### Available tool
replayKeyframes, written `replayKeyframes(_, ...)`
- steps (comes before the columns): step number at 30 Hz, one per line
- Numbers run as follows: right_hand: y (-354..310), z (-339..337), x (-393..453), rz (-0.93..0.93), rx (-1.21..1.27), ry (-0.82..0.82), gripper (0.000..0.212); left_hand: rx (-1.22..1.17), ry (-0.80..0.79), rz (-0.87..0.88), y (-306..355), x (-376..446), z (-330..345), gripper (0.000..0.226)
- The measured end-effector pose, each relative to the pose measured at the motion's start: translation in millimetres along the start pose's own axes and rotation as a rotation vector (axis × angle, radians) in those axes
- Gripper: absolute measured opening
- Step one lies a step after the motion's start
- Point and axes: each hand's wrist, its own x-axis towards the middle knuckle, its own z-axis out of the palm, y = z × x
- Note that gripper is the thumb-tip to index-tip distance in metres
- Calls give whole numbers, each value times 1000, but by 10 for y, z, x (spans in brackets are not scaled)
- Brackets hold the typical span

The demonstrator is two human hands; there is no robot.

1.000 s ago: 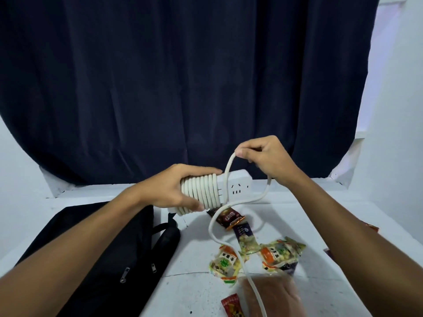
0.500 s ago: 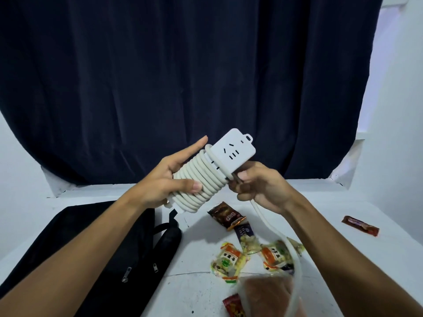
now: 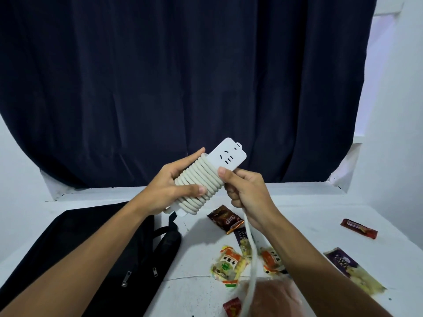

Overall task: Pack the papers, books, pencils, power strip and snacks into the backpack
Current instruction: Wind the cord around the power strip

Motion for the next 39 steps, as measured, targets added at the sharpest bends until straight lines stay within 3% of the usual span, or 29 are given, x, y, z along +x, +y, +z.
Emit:
replayKeyframes(4,34,40,-25,64,81,40,24,28,2,-53,-18,14,-15,90)
replayKeyframes(8,112,40,-58,111,203,69,21,234,-11,-77,-10,35,-32,94)
replayKeyframes(11,156,57,-75,109,223,103,20,491,82,22,35,-1,-17,95)
replayKeyframes(14,180,91,-78,100,246,147,19,922,98,165,120,-61,116,104)
replayKeyframes(18,184,162,-75,80,236,173,19,1339,160,141,58,-51,390,113)
replayKeyframes(24,-23,-7,-36,281,70,-120,19,1128,340,51,-12,32,226,94)
replayKeyframes(27,-35,-65,-129,369,-11,-193,17,1149,459,-32,25,130,-55,94)
replayKeyframes(32,-154,-101,-144,348,-176,-314,18,1467,241,-153,16,209,-200,102)
replayKeyframes(35,-274,-124,-75,195,-506,-344,17,1577,3,-127,34,192,-230,101)
replayKeyframes(39,-456,-225,75,-81,-982,-391,22,1479,-283,-79,23,77,-282,99)
